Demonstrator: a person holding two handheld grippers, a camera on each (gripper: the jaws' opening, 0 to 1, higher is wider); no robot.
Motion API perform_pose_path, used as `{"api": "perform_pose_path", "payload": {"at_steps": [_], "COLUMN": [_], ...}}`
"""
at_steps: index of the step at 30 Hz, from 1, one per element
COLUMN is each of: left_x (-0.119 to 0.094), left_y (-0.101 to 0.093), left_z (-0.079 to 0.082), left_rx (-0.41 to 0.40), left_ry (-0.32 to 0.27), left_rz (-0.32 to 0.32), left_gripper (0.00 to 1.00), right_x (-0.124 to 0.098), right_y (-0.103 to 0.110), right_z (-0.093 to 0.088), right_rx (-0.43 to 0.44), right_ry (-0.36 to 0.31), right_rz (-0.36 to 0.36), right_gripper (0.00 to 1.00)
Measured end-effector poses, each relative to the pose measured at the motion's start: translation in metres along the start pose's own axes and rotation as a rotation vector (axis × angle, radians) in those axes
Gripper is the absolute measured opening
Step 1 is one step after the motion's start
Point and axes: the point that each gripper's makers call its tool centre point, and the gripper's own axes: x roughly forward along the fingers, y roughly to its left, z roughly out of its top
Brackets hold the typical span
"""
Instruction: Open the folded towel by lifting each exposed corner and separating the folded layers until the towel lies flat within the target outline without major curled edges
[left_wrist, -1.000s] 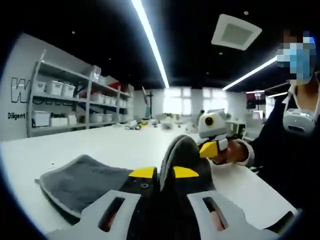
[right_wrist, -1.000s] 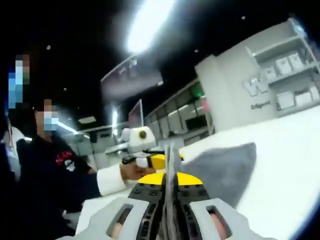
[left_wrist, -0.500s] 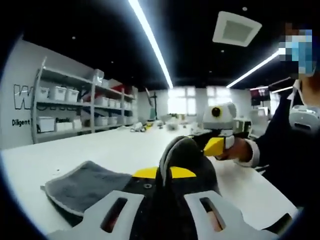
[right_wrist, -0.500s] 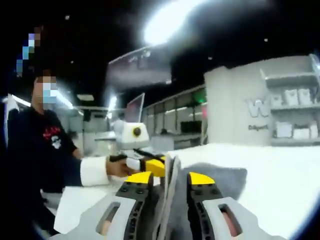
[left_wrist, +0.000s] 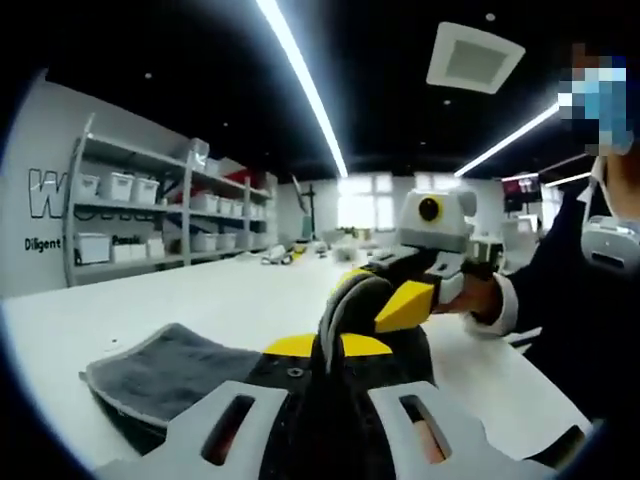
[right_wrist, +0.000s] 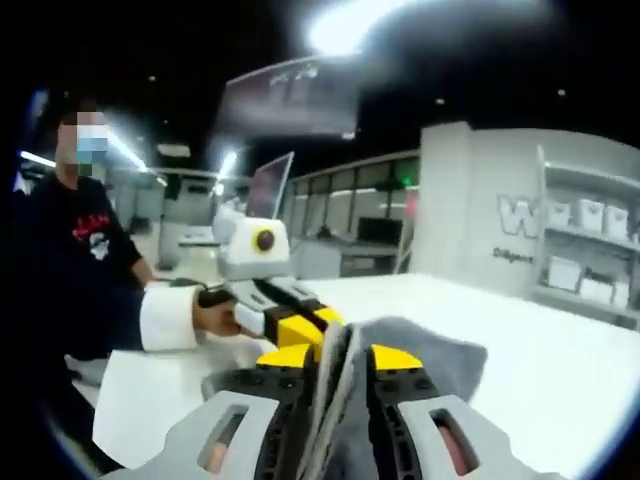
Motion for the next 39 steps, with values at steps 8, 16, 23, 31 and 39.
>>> {"api": "perform_pose_path", "payload": {"at_steps": [8,16,23,31,39], "left_x": [0.0,-0.014,-0.022,-0.025,-0.03], "left_y": [-0.006,0.015,0.028,0.037,0.048], "left_z": [0.003,0.006,0.006,-0.001,-0.014], "left_rx": [0.054,0.098,0.088,0.105,0.069], "left_ry": [-0.026,-0.024,-0.031,0.016,0.068], "left_rz": [-0.022,0.067,0.118,0.172,0.198], "left_gripper": [0.16,0.3,0.47,0.53,0.52], "right_x": [-0.003,-0.01,-0.022,-0.036,-0.056], "right_y": [-0.017,-0.037,-0.054,-0.057,-0.063], "right_z": [0.001,-0.001,-0.002,-0.009,-0.012], "right_rx": [0.073,0.15,0.225,0.293,0.335], "right_ry": [-0.03,-0.072,-0.123,-0.148,-0.176], "right_rz": [-0.049,-0.107,-0.154,-0.197,-0.232], "right_gripper": [0.0,0.0,0.0,0.0,0.0]}}
